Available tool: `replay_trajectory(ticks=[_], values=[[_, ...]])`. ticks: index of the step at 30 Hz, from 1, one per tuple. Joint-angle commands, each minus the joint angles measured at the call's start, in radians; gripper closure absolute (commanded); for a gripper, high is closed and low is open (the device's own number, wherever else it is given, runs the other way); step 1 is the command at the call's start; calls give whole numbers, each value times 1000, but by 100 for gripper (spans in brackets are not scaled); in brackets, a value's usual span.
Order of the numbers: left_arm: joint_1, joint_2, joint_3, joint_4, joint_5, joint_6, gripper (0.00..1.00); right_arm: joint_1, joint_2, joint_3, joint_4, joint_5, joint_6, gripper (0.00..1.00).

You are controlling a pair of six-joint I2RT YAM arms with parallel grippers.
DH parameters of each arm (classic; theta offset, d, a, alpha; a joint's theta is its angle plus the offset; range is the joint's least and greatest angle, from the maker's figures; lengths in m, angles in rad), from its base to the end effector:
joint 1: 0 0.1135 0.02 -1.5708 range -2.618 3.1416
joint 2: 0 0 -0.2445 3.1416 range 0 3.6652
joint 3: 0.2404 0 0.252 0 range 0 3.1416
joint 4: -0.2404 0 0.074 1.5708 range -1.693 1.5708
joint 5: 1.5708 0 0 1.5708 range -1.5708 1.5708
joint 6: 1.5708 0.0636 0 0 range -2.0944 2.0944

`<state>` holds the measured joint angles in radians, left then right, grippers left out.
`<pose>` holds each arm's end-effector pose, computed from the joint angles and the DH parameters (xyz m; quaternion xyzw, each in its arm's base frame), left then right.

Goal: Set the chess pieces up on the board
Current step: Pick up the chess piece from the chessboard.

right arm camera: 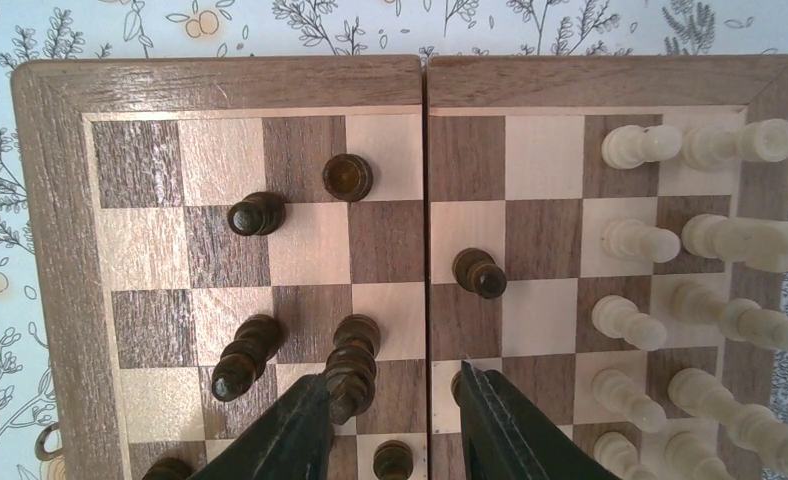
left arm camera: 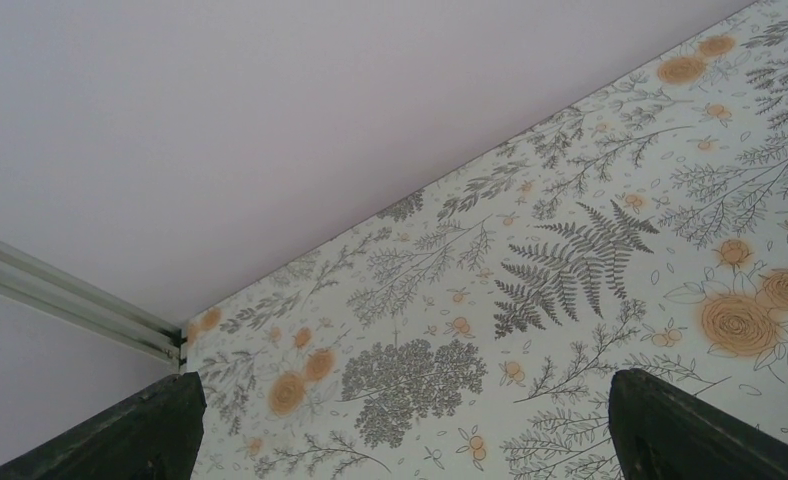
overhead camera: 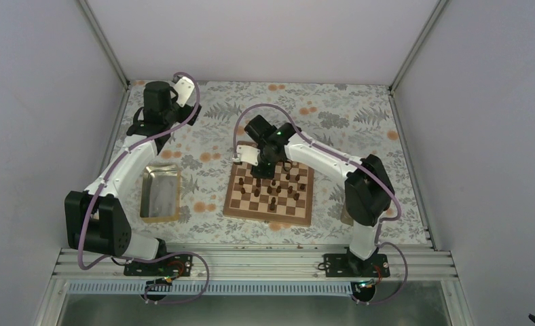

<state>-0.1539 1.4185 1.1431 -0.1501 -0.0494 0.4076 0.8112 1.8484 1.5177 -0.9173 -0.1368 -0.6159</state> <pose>0.3562 -0.0521 0.2896 0.2200 0.8110 0.0891 0.5347 0.2564 0.2826 0.1960 -0.6528 0.7373 0.0828 0.1530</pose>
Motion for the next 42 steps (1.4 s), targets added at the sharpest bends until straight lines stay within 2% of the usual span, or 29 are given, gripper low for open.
replay_trajectory(ticks=[1, 16, 42], values=[[5, -21, -14, 27, 9, 4, 0, 2, 38, 18, -9, 0, 10, 64], [8, -18, -14, 25, 24, 8, 0, 3, 84, 23, -25, 13, 17, 66], [10, -21, -18, 25, 30, 11, 0, 2, 23, -17, -30, 5, 44, 61]])
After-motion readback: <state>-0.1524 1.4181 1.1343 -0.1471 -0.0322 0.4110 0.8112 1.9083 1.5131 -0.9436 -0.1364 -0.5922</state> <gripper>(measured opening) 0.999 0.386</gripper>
